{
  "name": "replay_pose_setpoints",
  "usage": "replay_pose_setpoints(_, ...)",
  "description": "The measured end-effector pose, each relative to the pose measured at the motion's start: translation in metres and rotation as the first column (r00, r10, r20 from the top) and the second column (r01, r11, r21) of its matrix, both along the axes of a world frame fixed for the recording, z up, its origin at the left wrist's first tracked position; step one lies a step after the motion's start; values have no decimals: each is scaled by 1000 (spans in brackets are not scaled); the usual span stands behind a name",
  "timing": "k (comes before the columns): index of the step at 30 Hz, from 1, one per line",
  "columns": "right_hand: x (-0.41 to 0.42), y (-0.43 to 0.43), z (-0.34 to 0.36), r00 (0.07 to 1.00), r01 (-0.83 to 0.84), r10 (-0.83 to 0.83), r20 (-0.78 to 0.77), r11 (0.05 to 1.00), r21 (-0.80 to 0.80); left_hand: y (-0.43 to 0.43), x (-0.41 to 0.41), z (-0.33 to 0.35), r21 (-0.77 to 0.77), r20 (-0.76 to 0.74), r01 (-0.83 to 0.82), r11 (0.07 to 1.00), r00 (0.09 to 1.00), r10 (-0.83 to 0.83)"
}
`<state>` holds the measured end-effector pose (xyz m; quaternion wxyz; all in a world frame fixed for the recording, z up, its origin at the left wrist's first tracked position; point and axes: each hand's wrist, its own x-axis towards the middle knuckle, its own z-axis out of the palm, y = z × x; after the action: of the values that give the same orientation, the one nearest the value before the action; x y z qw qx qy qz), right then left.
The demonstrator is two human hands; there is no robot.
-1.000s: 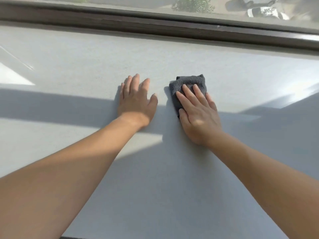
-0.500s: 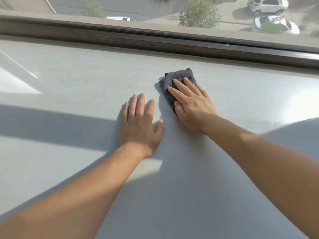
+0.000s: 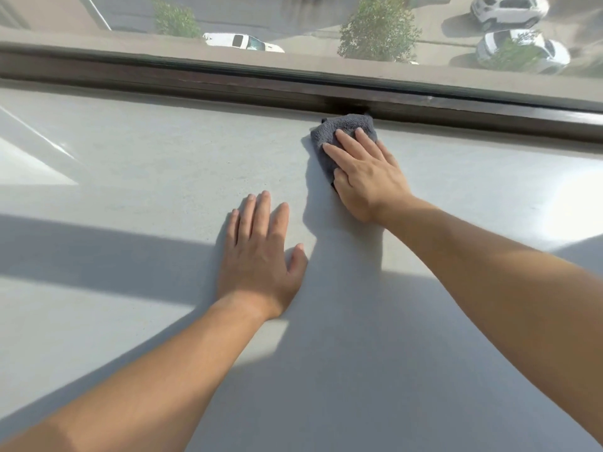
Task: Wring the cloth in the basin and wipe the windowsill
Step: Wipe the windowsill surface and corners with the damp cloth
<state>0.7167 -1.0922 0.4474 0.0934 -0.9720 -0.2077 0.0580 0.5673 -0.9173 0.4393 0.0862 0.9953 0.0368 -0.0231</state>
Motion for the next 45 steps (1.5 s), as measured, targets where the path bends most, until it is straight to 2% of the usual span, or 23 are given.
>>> replay_pose_setpoints(3,4,-55,5,968,249,-250,0,968,39,1,-1,3,5,0,5,1000,1000,-5)
replay_pose_setpoints(5,1,-85,9,900,434,-435,9,899,58,1,-1,6,7,2,0,1000,1000,0)
replay_pose_setpoints(7,-4,-83,9,839,542,-544,14,838,57,0,0,8,17,0,-4,1000,1000,4)
replay_pose_setpoints(9,-16,-57,11,856,516,-517,10,854,70,0,-1,11,24,-11,-1,1000,1000,2)
replay_pose_setpoints(12,-40,-39,11,976,216,-218,27,974,63,0,0,16,16,-21,-3,1000,1000,3)
replay_pose_setpoints(14,-39,-59,14,991,135,-135,6,989,58,1,1,17,14,-16,-8,1000,1000,8)
replay_pose_setpoints(16,-30,-87,15,958,287,-288,7,956,67,1,2,16,13,-3,-9,1000,1000,9)
replay_pose_setpoints(18,-23,-103,17,861,507,-508,-11,858,77,2,2,15,19,3,-13,1000,1000,13)
replay_pose_setpoints(19,-25,-100,16,830,557,-558,-11,827,70,2,2,15,20,3,-15,1000,1000,15)
replay_pose_setpoints(21,-40,-79,14,846,532,-533,4,844,64,3,2,14,17,1,-16,1000,1000,16)
replay_pose_setpoints(24,-79,-62,12,968,249,-250,8,966,66,3,3,16,14,-1,-17,1000,1000,17)
replay_pose_setpoints(26,-87,-78,15,990,138,-138,-7,989,49,3,3,17,12,-4,-14,1000,1000,14)
replay_pose_setpoints(28,-75,-108,17,966,257,-256,-20,966,29,4,3,17,-1,3,-7,1000,1000,7)
replay_pose_setpoints(31,-63,-126,23,850,526,-525,-45,850,19,3,3,18,-9,18,-9,1000,1000,10)
replay_pose_setpoints(33,-78,-99,23,840,543,-542,-29,839,44,4,3,17,-1,23,-13,1000,1000,13)
replay_pose_setpoints(36,-134,-56,19,960,278,-279,-2,958,67,5,2,17,-6,23,-7,1000,1000,8)
replay_pose_setpoints(38,-162,-55,18,992,127,-127,-14,991,45,6,1,16,-14,25,-7,1000,1000,7)
replay_pose_setpoints(39,-164,-64,19,993,115,-114,-25,992,46,6,0,14,-16,27,-6,1000,1000,6)
replay_pose_setpoints(41,-157,-89,20,972,234,-232,-35,972,38,7,1,11,-7,32,-5,1000,999,5)
replay_pose_setpoints(43,-152,-103,21,898,439,-438,-34,898,38,7,2,8,22,41,-8,1000,999,7)
replay_pose_setpoints(45,-164,-89,21,854,521,-521,-17,853,28,8,3,6,33,43,-9,999,999,7)
